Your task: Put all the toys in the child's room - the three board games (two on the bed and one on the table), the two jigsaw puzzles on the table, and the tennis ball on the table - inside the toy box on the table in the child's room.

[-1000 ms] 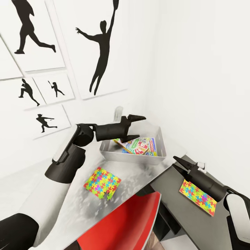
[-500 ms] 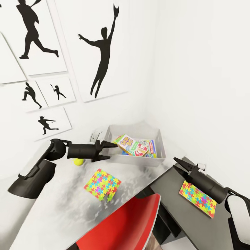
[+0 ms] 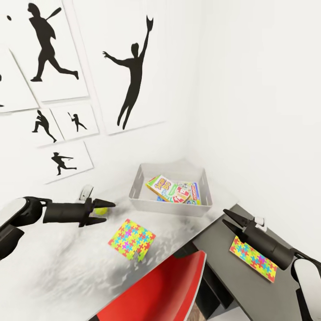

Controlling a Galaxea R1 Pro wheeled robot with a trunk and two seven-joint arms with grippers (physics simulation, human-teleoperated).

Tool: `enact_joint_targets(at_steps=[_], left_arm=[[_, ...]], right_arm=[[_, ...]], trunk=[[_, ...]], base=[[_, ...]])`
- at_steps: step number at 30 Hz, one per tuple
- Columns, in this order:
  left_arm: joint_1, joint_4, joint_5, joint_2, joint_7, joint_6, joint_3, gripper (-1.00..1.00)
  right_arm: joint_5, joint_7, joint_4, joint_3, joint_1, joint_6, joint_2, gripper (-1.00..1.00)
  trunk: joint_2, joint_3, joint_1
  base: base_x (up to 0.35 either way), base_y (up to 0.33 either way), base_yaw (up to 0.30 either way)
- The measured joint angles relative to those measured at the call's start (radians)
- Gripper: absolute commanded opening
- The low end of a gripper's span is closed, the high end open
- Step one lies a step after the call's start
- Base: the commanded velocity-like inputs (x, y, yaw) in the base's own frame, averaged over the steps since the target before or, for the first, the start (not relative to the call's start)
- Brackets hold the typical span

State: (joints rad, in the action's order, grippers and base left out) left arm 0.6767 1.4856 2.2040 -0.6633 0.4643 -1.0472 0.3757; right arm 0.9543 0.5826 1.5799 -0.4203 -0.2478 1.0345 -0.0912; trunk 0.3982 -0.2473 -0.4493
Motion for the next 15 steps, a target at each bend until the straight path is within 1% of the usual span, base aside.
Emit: enact_joint_targets(at_steps=[1, 2, 3, 4, 5, 6, 8, 10, 15], left_arm=[[-0.022, 0.0, -0.002, -0.036, -0.033, 0.0, 0.001, 1.0], [-0.035, 0.0, 0.0, -0.054, -0.052, 0.0, 0.002, 1.0], [-0.063, 0.0, -0.002, -0.086, -0.089, 0.0, 0.003, 1.0], [-0.08, 0.0, -0.001, -0.101, -0.109, 0.0, 0.006, 1.0], [-0.116, 0.0, -0.005, -0.123, -0.144, 0.0, 0.014, 1.0], [-0.155, 0.0, -0.009, -0.139, -0.177, 0.0, 0.024, 1.0], [-0.212, -0.001, -0.012, -0.155, -0.218, 0.0, 0.036, 1.0], [-0.241, -0.002, -0.014, -0.164, -0.236, 0.0, 0.043, 1.0], [-0.258, -0.007, -0.015, -0.174, -0.245, 0.0, 0.048, 1.0]], right_arm=[[0.0, 0.0, 0.0, 0.0, 0.001, 0.0, -0.001, 1.0], [0.0, 0.0, 0.0, 0.0, 0.001, 0.0, -0.002, 1.0], [0.0, 0.001, 0.0, 0.0, 0.002, 0.001, -0.002, 1.0], [0.0, 0.001, 0.0, 0.0, 0.003, 0.0, -0.002, 1.0], [0.0, 0.0, 0.0, 0.001, 0.007, 0.0, -0.002, 1.0], [-0.001, 0.0, 0.0, 0.001, 0.014, 0.0, -0.002, 1.0], [0.0, 0.001, 0.0, 0.001, 0.026, -0.001, -0.002, 1.0], [0.0, 0.001, 0.001, 0.002, 0.039, -0.001, 0.001, 1.0], [0.0, 0.001, 0.001, 0.003, 0.056, 0.0, 0.001, 1.0]], trunk=[[0.0, 0.002, 0.0], [0.0, 0.003, 0.0], [0.0, 0.005, 0.0], [0.0, 0.007, 0.0], [0.0, 0.008, 0.0], [0.0, 0.01, 0.0], [0.0, 0.013, 0.0], [0.0, 0.017, 0.0], [0.0, 0.025, 0.0]], base=[[0.0, 0.0, 0.0], [0.0, 0.0, 0.0], [0.0, 0.0, 0.0], [0.0, 0.0, 0.0], [0.0, 0.0, 0.0], [0.0, 0.0, 0.0], [0.0, 0.0, 0.0], [0.0, 0.0, 0.0], [0.0, 0.0, 0.0]])
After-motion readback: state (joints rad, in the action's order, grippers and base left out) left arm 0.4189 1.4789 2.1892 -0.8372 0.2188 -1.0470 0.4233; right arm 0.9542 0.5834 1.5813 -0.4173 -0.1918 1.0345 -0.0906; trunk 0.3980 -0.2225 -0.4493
